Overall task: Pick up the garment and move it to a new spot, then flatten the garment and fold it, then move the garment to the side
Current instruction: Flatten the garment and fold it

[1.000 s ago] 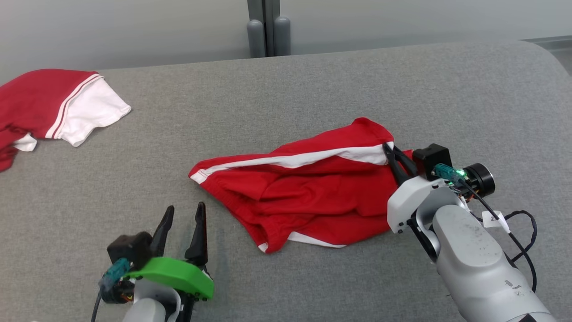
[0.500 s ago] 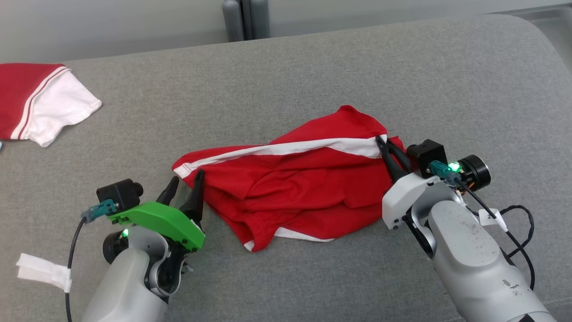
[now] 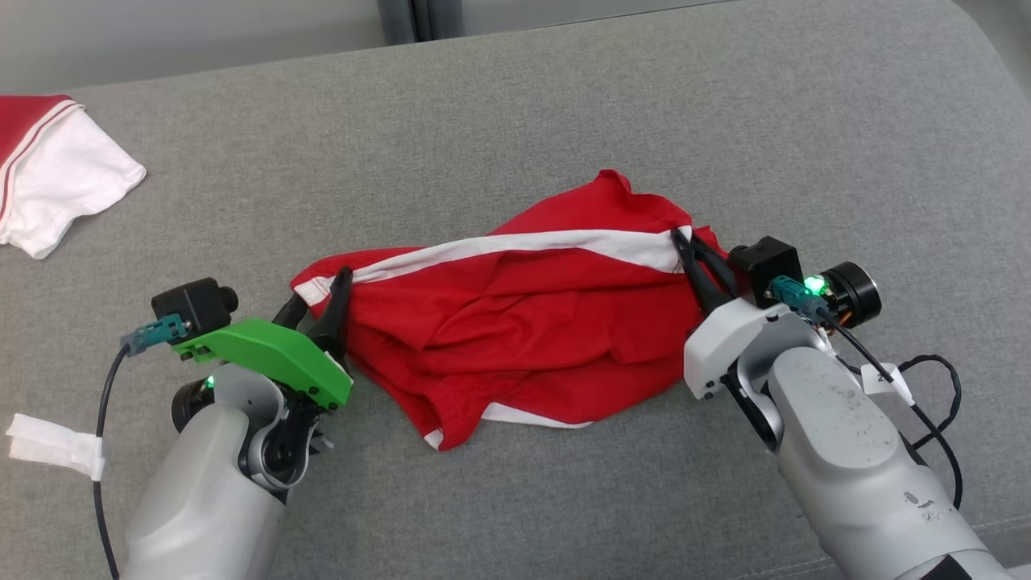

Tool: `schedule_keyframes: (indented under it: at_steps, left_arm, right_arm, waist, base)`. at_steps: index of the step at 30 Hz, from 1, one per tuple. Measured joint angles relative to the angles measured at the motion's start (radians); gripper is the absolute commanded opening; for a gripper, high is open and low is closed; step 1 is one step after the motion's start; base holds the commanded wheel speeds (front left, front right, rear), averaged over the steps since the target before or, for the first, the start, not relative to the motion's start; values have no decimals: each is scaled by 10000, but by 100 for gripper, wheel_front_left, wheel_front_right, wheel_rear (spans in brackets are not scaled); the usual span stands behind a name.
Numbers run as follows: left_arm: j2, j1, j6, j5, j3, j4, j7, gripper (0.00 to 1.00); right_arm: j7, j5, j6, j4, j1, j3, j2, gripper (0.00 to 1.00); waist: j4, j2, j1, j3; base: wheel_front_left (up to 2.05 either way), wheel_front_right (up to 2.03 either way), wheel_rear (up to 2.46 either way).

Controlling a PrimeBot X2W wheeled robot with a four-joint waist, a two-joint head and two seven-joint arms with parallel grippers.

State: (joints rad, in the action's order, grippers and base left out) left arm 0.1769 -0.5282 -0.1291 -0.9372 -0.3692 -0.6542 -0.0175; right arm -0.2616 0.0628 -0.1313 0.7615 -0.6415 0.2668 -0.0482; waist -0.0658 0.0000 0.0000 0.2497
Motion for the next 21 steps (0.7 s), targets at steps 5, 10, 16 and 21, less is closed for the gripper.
schedule_keyframes:
  at_steps: [5,10,16,21]
  left_arm:
    - [82,-366,0,-171,-98,-221,-151,0]
    - [322,-548,0,-209,-451,52,-454,0]
    - [1053,-695,0,52,-1104,1452,-963,0]
    - [1764,-764,0,226,-1361,3189,-1258,0]
  right_arm:
    - [0,69,0,-127,-71,67,0,0]
    - [-2,81,0,-460,-127,-88,0,0]
    - [0,46,0,-1423,-177,-665,-17,0]
    - [25,234,0,-2614,-218,-863,-238,0]
  waist:
    - [-67,0,0,89]
    - [-107,0,0,66]
    - [-90,0,0,-236]
    - [-76,0,0,-614]
  base:
    - [0,0,0]
    - [0,0,0]
    - [0,0,0]
    - [0,0,0]
